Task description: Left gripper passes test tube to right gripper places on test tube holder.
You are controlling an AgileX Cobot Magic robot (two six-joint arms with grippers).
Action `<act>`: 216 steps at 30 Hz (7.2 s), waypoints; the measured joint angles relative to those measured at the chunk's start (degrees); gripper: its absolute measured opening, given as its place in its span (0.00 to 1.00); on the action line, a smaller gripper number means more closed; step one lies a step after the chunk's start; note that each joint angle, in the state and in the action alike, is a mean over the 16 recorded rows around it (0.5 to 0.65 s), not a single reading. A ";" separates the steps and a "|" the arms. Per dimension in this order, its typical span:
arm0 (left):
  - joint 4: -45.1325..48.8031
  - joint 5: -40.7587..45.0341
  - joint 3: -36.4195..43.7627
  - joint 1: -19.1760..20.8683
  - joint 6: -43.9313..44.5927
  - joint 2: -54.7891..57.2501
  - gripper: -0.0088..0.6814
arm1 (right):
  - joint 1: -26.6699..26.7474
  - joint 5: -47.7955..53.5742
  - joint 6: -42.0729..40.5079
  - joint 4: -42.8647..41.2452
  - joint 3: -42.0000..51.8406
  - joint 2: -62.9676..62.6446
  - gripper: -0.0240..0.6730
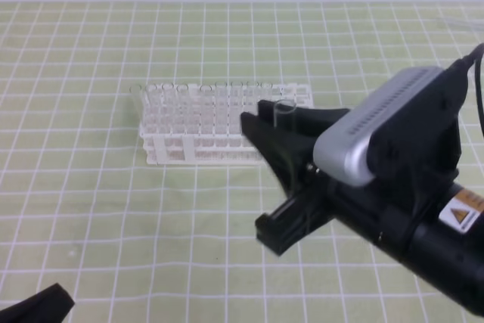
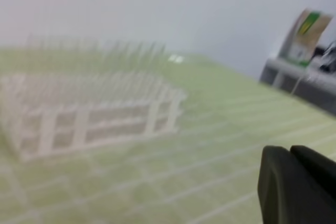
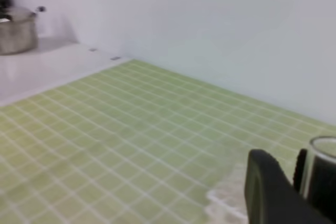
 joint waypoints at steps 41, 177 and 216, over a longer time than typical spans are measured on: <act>0.38 8.99 0.20 0.05 0.00 -0.05 0.01 | -18.40 -0.48 5.74 -8.82 0.08 1.33 0.15; 0.24 9.63 -0.29 -0.03 0.01 0.28 0.01 | -36.20 -20.01 65.95 -77.13 -19.96 46.25 0.20; 0.29 9.56 -0.11 0.02 0.01 0.21 0.01 | -36.20 -14.74 76.19 -86.91 -13.70 32.47 0.26</act>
